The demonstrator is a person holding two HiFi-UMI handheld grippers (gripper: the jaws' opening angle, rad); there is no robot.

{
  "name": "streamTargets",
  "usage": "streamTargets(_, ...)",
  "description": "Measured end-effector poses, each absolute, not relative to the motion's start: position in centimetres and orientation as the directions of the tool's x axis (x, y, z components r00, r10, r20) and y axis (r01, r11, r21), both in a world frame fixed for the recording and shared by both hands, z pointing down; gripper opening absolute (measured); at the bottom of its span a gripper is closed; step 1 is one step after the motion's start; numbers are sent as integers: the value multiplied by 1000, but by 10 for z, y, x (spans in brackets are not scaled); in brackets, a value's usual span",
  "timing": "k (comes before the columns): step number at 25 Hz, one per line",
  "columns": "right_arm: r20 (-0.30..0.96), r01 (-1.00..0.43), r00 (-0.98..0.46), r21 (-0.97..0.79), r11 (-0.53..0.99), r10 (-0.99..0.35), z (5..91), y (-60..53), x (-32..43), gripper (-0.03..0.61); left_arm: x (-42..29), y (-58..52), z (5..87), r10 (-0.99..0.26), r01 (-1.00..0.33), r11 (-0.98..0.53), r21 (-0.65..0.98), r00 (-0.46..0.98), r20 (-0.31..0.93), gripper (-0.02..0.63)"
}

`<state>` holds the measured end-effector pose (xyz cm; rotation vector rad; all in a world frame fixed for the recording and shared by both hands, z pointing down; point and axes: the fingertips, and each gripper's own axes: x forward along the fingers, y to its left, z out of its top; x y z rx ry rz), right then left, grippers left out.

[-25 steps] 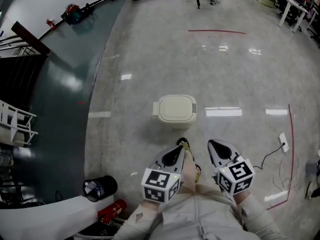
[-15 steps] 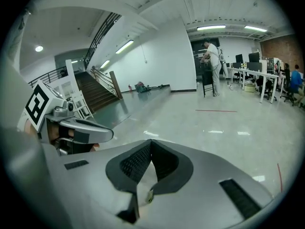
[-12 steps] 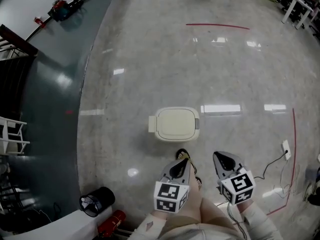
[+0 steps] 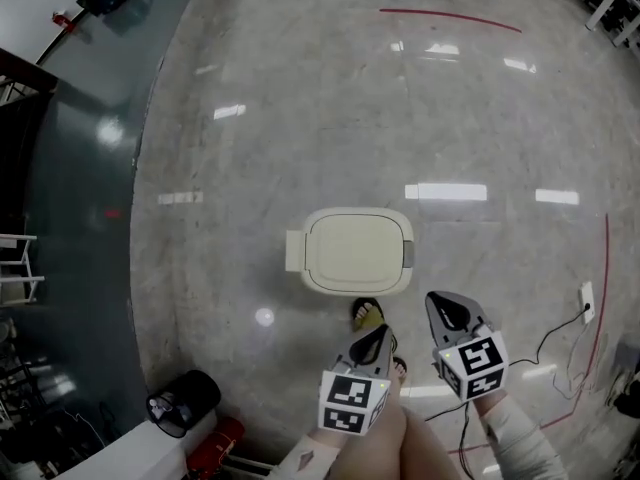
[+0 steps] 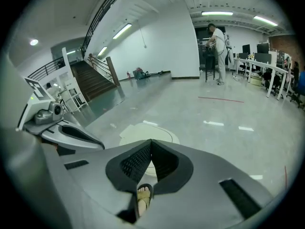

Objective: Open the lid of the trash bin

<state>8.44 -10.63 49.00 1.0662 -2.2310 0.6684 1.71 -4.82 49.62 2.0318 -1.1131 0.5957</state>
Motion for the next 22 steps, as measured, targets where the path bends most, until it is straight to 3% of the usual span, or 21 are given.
streamTargets(11, 753, -811, -468, -159, 562, -462, 611, -138, 76, 4, 10, -63, 583, -470, -857, -349, 379, 509, 721, 2)
streamTargets(22, 814, -810, -416, -130, 571, -405, 661, -151, 82, 4, 9, -65, 605, -438, -852, -337, 401, 519, 735, 2)
